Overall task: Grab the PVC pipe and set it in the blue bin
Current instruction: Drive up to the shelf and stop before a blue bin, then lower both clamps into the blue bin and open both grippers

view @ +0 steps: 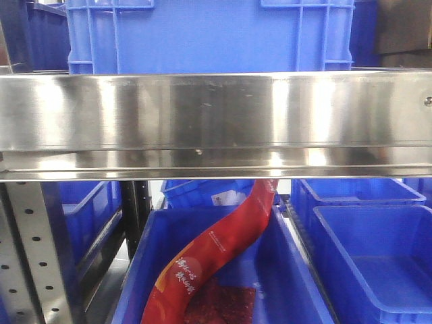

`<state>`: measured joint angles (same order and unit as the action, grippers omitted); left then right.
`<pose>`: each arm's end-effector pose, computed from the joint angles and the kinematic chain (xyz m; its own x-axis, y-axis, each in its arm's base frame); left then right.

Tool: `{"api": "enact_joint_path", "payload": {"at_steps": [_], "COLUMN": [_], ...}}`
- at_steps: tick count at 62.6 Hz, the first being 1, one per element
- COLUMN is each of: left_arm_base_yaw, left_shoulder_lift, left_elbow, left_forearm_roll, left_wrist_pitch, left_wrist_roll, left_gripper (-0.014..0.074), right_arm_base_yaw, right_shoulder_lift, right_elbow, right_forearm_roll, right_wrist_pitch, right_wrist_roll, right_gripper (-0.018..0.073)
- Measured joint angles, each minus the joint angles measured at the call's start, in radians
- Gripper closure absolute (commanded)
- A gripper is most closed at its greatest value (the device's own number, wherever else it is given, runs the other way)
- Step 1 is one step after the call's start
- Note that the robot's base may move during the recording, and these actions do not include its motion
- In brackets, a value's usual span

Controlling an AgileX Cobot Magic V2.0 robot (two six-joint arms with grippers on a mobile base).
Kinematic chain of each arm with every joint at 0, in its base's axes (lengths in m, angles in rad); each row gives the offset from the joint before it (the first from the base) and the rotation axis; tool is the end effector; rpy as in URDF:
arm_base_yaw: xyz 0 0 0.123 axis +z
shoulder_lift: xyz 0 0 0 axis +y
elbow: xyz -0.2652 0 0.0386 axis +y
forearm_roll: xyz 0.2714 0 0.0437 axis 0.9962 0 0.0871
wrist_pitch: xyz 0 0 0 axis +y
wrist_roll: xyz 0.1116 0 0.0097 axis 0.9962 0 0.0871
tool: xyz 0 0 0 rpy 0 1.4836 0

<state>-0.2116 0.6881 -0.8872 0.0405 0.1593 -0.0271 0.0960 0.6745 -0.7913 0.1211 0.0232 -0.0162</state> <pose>0.1841 -0.0388 0.4319 0.1266 -0.0140 -0.9919 0.2022 0.9793 0.0120 0.1907 0.0187 0.4139 0.1678 0.1213 -0.9783 -0.1168 0.9879 0.1025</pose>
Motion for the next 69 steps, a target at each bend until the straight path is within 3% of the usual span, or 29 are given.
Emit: {"api": "enact_joint_path", "payload": {"at_steps": [18, 31, 41, 55, 69], "left_arm_base_yaw": [-0.147, -0.166, -0.166, -0.166, -0.166], "left_shoulder_lift": [0.266, 0.454, 0.569, 0.692, 0.823], "left_elbow": [-0.157, -0.288, -0.388, -0.546, -0.68], "left_forearm_roll": [-0.04, -0.089, -0.168, -0.214, -0.376], "left_wrist_pitch": [0.0, -0.004, -0.006, -0.008, -0.014], "left_wrist_roll": [0.0, 0.0, 0.0, 0.0, 0.0], "left_gripper": [0.0707, 0.0707, 0.0707, 0.0707, 0.0707], "right_arm_base_yaw": [0.17, 0.306, 0.344, 0.354, 0.354], "right_shoulder_lift": [0.162, 0.298, 0.41, 0.586, 0.773], "right_elbow": [-0.085, -0.085, -0.13, -0.354, -0.578], "right_forearm_roll": [0.0, 0.0, -0.002, -0.002, -0.002], "right_wrist_pitch": [-0.023, -0.158, -0.212, -0.093, -0.058], "right_wrist_roll": [0.0, 0.0, 0.0, 0.0, 0.0], "right_gripper": [0.072, 0.072, 0.072, 0.072, 0.072]}}
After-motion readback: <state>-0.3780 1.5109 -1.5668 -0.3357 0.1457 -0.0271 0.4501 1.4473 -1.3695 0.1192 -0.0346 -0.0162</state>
